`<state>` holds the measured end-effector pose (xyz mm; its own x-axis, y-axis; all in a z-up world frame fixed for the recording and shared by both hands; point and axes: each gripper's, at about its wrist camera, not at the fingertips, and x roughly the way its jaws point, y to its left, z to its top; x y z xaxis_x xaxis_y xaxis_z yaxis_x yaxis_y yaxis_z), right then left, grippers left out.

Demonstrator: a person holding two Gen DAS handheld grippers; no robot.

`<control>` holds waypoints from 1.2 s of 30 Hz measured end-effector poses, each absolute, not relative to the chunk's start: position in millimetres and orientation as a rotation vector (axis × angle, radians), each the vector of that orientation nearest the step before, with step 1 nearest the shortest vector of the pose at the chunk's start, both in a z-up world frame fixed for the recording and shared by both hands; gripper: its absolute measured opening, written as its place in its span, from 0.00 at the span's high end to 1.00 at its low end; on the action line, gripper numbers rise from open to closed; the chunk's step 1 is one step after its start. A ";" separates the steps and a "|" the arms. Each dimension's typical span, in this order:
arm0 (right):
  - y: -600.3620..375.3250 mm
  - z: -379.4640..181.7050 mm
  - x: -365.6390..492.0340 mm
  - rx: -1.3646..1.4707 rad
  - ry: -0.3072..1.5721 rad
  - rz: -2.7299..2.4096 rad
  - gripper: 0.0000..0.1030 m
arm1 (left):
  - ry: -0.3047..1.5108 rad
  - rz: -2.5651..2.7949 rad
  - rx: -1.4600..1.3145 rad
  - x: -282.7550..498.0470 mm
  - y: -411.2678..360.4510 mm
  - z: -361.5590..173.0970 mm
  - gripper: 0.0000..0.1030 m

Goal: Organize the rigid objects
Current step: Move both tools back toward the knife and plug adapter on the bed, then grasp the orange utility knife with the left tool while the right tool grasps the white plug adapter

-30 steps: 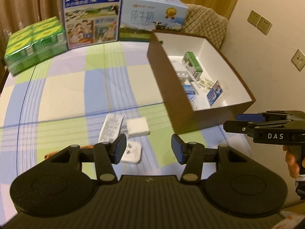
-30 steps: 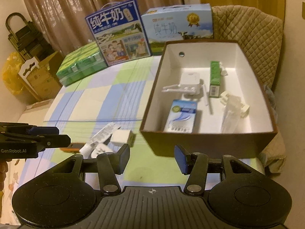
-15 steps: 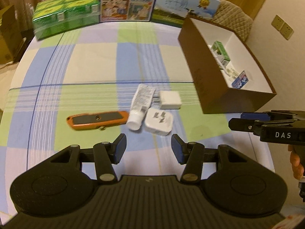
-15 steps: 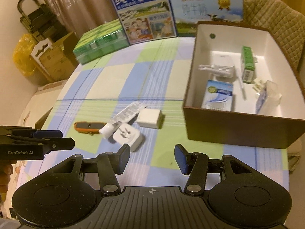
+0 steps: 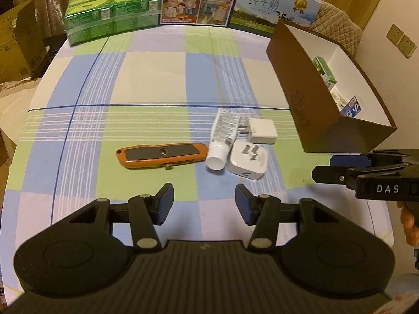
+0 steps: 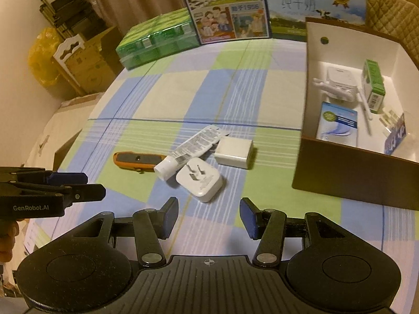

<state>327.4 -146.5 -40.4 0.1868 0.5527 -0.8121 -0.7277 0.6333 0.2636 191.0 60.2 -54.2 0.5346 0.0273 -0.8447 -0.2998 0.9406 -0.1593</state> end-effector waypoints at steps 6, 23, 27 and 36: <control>-135.5 -49.4 325.6 -0.207 1.042 0.936 0.52 | 0.987 0.203 -0.297 190.2 69.2 -61.3 0.54; -103.0 -87.2 324.8 -0.372 0.944 1.030 0.52 | 0.985 0.172 -0.190 208.1 101.2 -90.3 0.54; -92.2 -98.0 327.7 -0.420 0.937 1.052 0.50 | 0.995 0.170 -0.162 214.8 109.1 -97.2 0.54; -71.3 -122.6 340.5 -0.529 0.910 1.071 0.44 | 1.022 0.141 -0.123 229.4 123.9 -109.9 0.54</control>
<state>340.5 -71.3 -122.6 0.1843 0.5127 -0.8385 -0.9104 0.4106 0.0510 229.4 123.9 -109.9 0.5140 0.0596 -0.8557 -0.1741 0.9841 -0.0361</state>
